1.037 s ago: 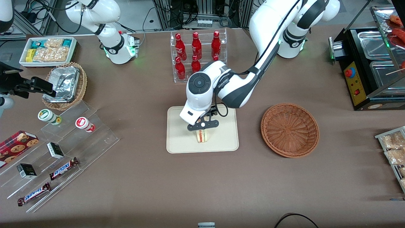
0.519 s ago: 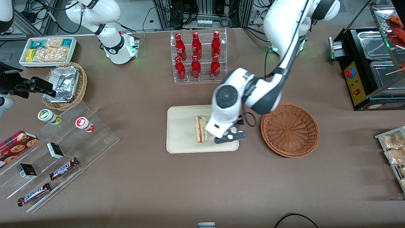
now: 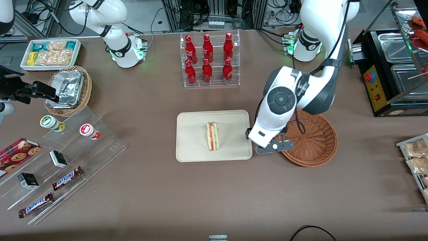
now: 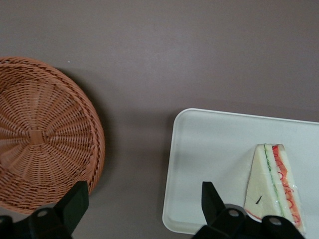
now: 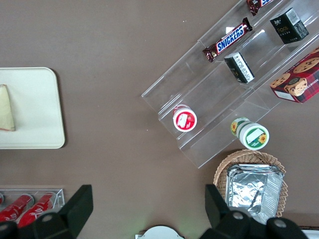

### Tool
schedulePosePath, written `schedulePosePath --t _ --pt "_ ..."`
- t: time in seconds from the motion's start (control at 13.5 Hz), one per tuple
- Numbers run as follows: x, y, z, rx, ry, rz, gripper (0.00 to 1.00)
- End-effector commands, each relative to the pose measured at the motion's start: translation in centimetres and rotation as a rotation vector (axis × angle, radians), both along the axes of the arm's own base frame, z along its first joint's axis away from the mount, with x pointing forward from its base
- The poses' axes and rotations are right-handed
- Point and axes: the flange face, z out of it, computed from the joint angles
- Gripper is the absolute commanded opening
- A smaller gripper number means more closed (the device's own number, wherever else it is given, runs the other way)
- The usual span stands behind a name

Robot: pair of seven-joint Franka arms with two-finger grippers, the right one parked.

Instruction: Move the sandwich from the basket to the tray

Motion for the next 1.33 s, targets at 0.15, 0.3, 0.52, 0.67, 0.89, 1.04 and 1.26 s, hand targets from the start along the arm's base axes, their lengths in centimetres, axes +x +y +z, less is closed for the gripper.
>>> schedulePosePath --t 0.15,0.3,0.52,0.67,0.89,1.04,1.26 --pt "-0.2 6.3 4.1 -0.007 0.02 -0.005 1.0" --pt "-0.2 7.7 5.9 -0.055 0.014 -0.02 1.0" --pt "-0.9 13.1 10.1 -0.075 0.061 -0.181 1.0" --pt "-1.7 17.4 12.7 -0.087 0.089 -0.252 1.0" --pt "-3.8 22.6 16.6 -0.1 0.079 -0.299 1.0" --pt "-6.6 26.2 18.8 -0.094 0.07 -0.308 1.0" --pt "-7.4 27.8 20.5 -0.006 0.056 -0.307 1.0"
